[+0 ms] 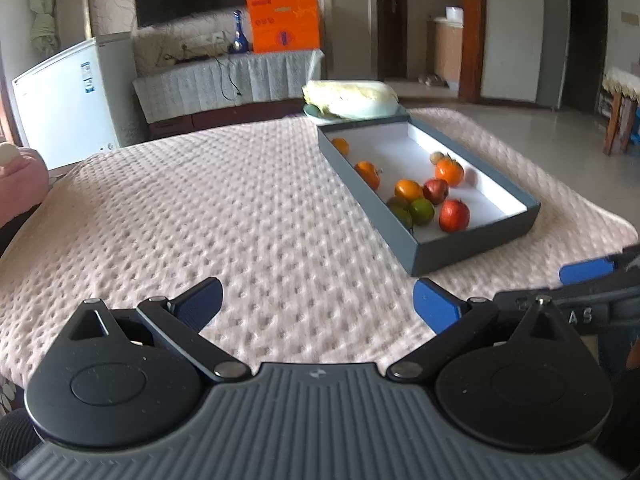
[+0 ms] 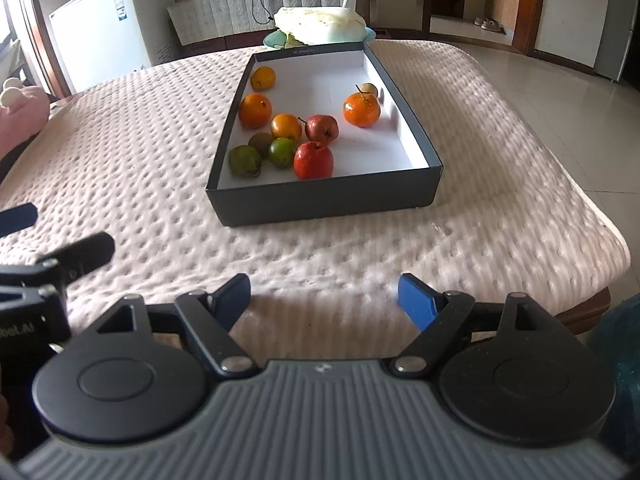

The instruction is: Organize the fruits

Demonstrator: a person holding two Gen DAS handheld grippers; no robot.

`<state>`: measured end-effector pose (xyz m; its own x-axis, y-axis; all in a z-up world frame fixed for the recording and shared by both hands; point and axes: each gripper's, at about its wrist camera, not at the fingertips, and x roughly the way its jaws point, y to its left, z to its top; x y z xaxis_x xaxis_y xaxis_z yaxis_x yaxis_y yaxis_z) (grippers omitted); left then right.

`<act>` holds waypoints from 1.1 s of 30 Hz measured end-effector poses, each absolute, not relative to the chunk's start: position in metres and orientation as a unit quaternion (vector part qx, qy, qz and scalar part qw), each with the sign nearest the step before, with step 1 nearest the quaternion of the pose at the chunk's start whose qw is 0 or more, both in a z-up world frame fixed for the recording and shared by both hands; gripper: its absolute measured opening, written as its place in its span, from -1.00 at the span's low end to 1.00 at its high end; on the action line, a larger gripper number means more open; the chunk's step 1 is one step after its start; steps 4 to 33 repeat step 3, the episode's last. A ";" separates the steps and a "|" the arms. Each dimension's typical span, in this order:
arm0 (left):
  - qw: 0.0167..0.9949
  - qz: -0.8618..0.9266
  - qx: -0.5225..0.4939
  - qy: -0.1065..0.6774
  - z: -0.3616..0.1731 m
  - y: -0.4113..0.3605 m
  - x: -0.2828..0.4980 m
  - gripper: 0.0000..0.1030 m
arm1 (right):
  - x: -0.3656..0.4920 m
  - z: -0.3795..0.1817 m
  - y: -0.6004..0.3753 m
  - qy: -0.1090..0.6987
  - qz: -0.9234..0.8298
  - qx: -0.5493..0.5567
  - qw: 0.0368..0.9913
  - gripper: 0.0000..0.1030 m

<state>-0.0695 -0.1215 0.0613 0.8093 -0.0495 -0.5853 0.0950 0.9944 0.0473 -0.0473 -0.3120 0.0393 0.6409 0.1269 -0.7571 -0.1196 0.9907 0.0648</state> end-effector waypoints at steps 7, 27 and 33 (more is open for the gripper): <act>0.949 -0.047 0.032 0.311 0.063 -0.121 -0.067 0.99 | -0.047 0.039 -0.311 0.419 0.069 0.002 0.906 0.60; 0.949 -0.047 0.032 0.311 0.063 -0.121 -0.067 0.99 | -0.047 0.039 -0.311 0.419 0.069 0.002 0.906 0.60; 0.949 -0.047 0.032 0.311 0.063 -0.121 -0.067 0.99 | -0.047 0.039 -0.311 0.419 0.069 0.002 0.906 0.60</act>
